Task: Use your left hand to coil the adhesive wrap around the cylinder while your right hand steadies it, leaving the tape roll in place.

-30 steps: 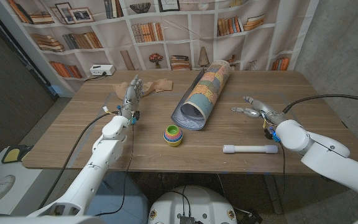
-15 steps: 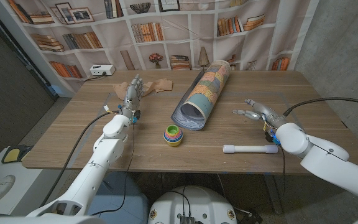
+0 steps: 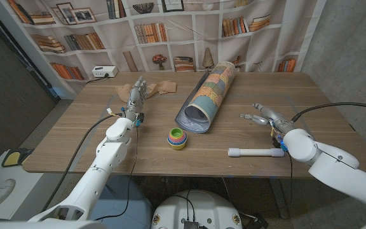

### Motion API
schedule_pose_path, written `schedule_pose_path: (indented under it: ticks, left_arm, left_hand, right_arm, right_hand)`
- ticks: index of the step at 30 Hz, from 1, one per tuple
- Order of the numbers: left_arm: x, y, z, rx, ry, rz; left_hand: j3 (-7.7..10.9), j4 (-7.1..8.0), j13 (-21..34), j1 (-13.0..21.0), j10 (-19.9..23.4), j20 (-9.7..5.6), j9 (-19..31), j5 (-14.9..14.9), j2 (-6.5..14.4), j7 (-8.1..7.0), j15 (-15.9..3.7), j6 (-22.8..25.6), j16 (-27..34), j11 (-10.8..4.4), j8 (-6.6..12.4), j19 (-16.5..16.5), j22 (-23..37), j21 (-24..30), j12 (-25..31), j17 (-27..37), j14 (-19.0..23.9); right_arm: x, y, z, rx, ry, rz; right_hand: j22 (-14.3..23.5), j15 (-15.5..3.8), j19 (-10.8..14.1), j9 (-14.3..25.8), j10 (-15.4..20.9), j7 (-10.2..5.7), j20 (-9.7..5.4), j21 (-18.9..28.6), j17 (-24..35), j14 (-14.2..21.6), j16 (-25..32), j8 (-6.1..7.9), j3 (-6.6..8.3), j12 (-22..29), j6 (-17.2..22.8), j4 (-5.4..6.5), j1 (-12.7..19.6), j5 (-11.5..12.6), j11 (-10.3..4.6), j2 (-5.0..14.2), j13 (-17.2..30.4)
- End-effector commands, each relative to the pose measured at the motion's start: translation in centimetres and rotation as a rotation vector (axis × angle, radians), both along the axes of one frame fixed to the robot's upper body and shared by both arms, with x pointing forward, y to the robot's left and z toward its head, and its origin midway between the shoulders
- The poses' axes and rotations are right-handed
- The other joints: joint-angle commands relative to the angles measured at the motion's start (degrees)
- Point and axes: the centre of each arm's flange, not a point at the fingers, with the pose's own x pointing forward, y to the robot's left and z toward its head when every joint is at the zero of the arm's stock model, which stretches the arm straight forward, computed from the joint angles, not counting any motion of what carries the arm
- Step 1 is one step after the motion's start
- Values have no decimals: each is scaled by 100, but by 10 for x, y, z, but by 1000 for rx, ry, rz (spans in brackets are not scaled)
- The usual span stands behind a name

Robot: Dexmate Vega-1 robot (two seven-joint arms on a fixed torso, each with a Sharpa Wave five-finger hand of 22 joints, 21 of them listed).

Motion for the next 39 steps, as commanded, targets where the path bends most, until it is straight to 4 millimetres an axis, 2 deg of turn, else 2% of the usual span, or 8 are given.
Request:
schedule_pose_path:
  ticks: [1, 28, 39]
  left_arm:
    - [-2, -4, -2, -1, 3, -1]
    - [2, -10, -5, 3, 11, -9]
    - [1, -6, -7, 0, 13, -4]
  left_hand:
    - [6, -25, 21, 3, 37, 17, 32, 5, 28, -23, -27, 43, 36, 3, -7, -21, 27, 36, 3, 26, -30]
    - [8, -33, 22, -3, 45, 17, 33, 4, 31, -22, -30, 52, 37, -4, -7, -26, 27, 37, 3, 26, -30]
    - [10, -35, 22, -6, 43, 16, 33, 5, 34, -22, -29, 55, 38, -6, -7, -26, 27, 38, 2, 26, -27]
  right_arm:
    - [-3, -3, -4, -9, 9, -17]
    - [-13, -10, -15, -5, 42, -45]
    - [-17, -8, -14, -19, 62, -43]
  right_hand:
    - [12, 14, 23, 22, 63, -6, -13, 30, 9, 18, 23, 42, 10, 39, 35, 9, 84, 37, 21, 7, 9]
    - [11, 1, 21, 22, 90, -6, -19, 28, 5, 25, 20, 30, 21, 38, 48, -2, 158, 45, 9, 37, 8]
    - [11, 12, -24, 22, 57, -9, -19, 12, 5, -8, 5, 14, 11, 21, 24, 0, 169, 45, 15, 32, 9]
